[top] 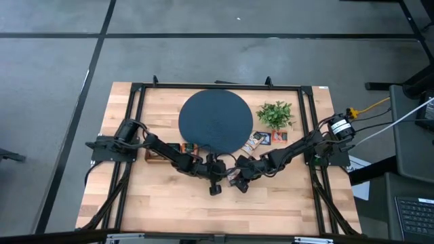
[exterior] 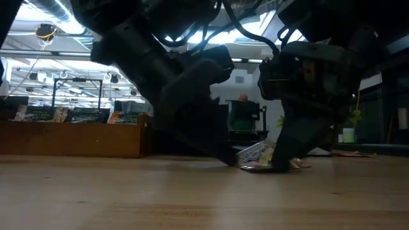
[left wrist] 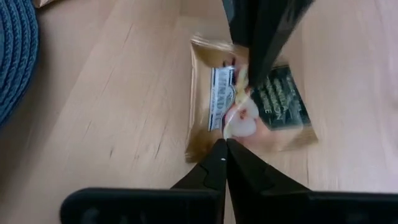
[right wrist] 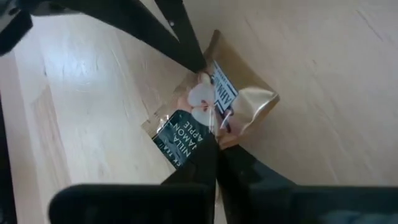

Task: Pick & Place Tea
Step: Put the brown tea bag into the left section of the wooden organizer

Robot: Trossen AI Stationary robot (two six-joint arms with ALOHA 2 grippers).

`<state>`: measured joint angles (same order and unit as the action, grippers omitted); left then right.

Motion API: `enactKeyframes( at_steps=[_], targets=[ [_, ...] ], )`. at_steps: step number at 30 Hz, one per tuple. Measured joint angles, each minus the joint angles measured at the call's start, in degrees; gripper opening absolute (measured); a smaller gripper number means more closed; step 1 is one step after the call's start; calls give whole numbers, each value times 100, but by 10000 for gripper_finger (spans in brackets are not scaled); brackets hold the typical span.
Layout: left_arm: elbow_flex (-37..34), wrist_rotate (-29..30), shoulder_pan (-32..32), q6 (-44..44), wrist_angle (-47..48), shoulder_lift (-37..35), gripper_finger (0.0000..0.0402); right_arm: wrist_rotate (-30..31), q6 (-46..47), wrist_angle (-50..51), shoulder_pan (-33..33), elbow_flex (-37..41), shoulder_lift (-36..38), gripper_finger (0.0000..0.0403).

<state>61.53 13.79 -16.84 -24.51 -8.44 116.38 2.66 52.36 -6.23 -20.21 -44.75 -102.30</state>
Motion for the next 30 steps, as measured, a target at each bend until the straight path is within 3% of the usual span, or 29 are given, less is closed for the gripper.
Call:
enactKeyframes(
  at_steps=[6,14,24,30],
  targets=[
    [-26,234,-23,153,980,-438,22,-129,-32,1,-9,-2,-2,5],
    [-236,507,-194,477,1279,-1003,67,-106,-643,-455,-15,2,-2,6],
    [-223,1387,-524,535,2438,-1831,133,826,-1723,-707,-9,-17,-2,6],
    [-271,1900,-767,588,2671,-2387,143,883,-2854,-647,87,-412,-2,6]
  ],
)
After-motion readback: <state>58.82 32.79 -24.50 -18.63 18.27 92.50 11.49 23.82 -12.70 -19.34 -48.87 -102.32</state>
